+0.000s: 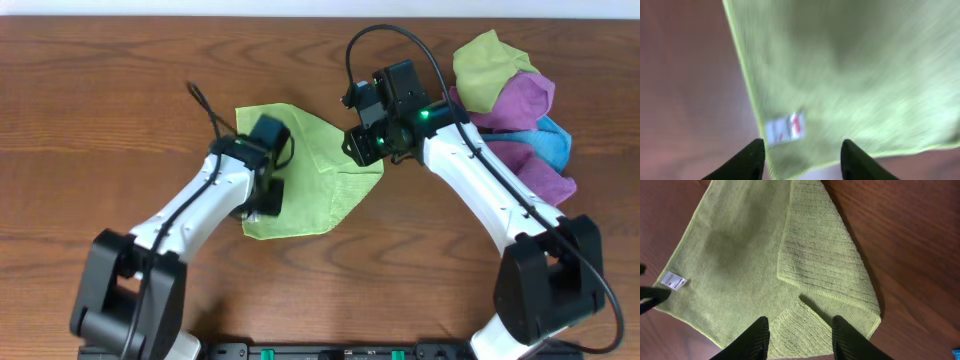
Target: Fold the cloth
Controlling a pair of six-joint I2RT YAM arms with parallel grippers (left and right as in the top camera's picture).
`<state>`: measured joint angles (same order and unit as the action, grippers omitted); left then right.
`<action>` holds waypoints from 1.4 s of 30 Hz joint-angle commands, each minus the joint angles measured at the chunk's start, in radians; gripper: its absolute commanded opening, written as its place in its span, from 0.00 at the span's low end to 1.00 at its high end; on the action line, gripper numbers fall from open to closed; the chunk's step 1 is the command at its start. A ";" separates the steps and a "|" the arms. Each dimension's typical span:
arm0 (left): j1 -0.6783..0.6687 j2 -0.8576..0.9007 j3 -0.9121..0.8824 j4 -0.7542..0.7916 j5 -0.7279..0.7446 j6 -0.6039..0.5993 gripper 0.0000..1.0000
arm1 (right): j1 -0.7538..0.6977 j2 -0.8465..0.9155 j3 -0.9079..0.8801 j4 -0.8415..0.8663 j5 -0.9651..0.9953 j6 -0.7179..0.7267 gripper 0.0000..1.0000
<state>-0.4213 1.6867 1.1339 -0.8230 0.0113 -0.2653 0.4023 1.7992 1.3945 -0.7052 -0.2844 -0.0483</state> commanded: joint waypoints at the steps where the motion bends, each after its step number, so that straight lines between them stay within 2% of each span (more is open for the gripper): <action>1: 0.002 -0.011 0.011 0.039 -0.011 -0.005 0.47 | 0.004 -0.001 -0.002 0.014 -0.011 -0.021 0.38; 3: 0.002 0.003 0.005 0.055 -0.011 -0.005 0.42 | 0.004 -0.001 -0.002 0.013 -0.011 -0.021 0.35; 6: 0.002 0.029 0.002 0.058 -0.009 -0.005 0.27 | 0.004 0.003 -0.002 0.002 -0.011 -0.021 0.34; 10: 0.002 0.065 0.000 0.081 0.019 -0.005 0.26 | 0.006 0.015 -0.002 -0.028 -0.024 -0.028 0.39; 13: 0.002 0.087 0.000 0.100 0.010 -0.004 0.29 | 0.011 0.037 -0.002 -0.060 -0.069 -0.082 0.45; 18: 0.008 0.145 0.000 0.150 -0.051 -0.005 0.38 | 0.018 0.098 -0.002 -0.060 -0.067 -0.085 0.45; 24: 0.030 0.174 0.000 0.200 -0.064 -0.005 0.48 | 0.018 0.174 -0.002 -0.068 -0.056 -0.092 0.38; 26: 0.052 0.174 0.000 0.203 -0.082 -0.005 0.49 | 0.017 0.178 -0.002 -0.061 -0.056 -0.095 0.47; 28: 0.081 0.177 0.000 0.204 -0.081 -0.005 0.53 | 0.018 0.178 -0.002 -0.051 -0.055 -0.114 0.52; 32: 0.148 0.183 0.000 0.230 0.009 -0.005 0.61 | 0.018 0.191 -0.002 -0.019 -0.045 -0.118 0.54; 42: 0.166 0.185 0.000 0.303 0.119 -0.005 0.64 | 0.018 0.241 -0.002 -0.040 -0.013 -0.137 0.56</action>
<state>-0.2543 1.8553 1.1404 -0.5278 0.0818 -0.2661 0.4137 2.0174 1.3945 -0.7406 -0.3134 -0.1631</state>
